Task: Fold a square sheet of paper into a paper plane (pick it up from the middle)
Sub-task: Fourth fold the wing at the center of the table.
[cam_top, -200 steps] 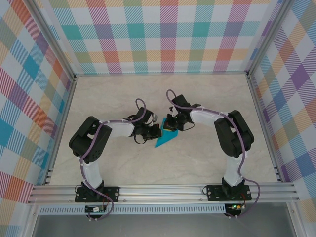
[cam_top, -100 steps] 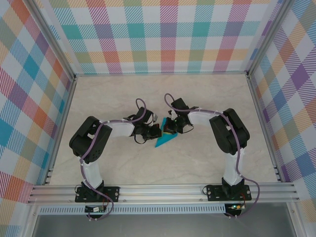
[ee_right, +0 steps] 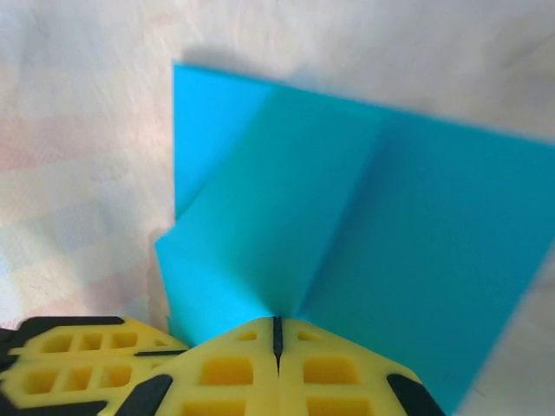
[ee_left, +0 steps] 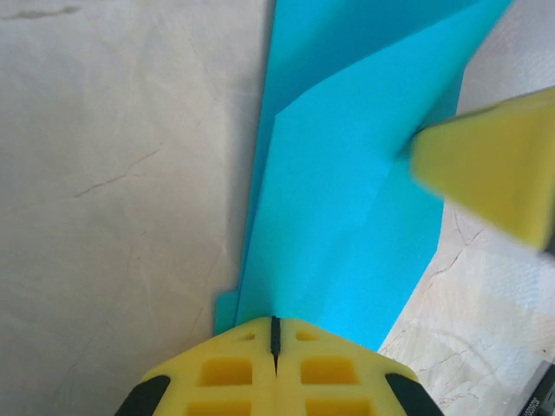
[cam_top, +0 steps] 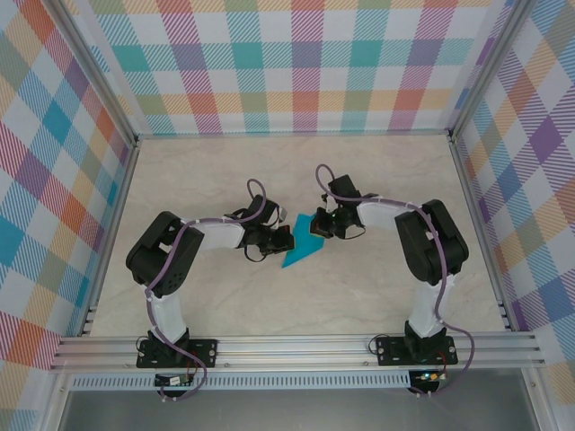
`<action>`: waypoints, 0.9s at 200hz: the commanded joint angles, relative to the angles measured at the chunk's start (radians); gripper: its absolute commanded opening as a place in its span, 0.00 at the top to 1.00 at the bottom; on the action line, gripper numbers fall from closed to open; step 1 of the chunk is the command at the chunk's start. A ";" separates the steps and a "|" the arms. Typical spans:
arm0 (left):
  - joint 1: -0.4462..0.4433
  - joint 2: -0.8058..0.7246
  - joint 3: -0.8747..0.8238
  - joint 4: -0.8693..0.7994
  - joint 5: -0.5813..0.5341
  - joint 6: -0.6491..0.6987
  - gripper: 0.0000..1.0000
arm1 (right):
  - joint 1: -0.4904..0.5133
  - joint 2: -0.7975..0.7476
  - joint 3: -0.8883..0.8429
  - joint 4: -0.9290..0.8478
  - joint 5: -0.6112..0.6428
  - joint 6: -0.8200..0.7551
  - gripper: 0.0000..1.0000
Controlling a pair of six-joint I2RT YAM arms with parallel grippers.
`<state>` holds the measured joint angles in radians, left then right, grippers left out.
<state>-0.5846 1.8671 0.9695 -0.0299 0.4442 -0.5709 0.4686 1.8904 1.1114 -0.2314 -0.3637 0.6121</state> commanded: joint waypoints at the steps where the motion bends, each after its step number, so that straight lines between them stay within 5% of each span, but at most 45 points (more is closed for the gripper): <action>1: -0.003 0.063 -0.058 -0.185 -0.048 0.029 1.00 | 0.026 -0.071 0.004 0.036 0.002 -0.014 1.00; 85: -0.004 0.066 -0.043 -0.200 -0.050 0.036 1.00 | 0.072 0.067 0.056 0.046 -0.007 -0.024 1.00; 180: -0.004 0.066 -0.058 -0.199 -0.044 0.062 1.00 | -0.129 0.096 0.145 -0.044 0.094 -0.033 1.00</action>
<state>-0.5846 1.8675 0.9714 -0.0341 0.4454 -0.5331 0.3733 1.9747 1.1870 -0.2138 -0.3248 0.6109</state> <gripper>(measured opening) 0.038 0.044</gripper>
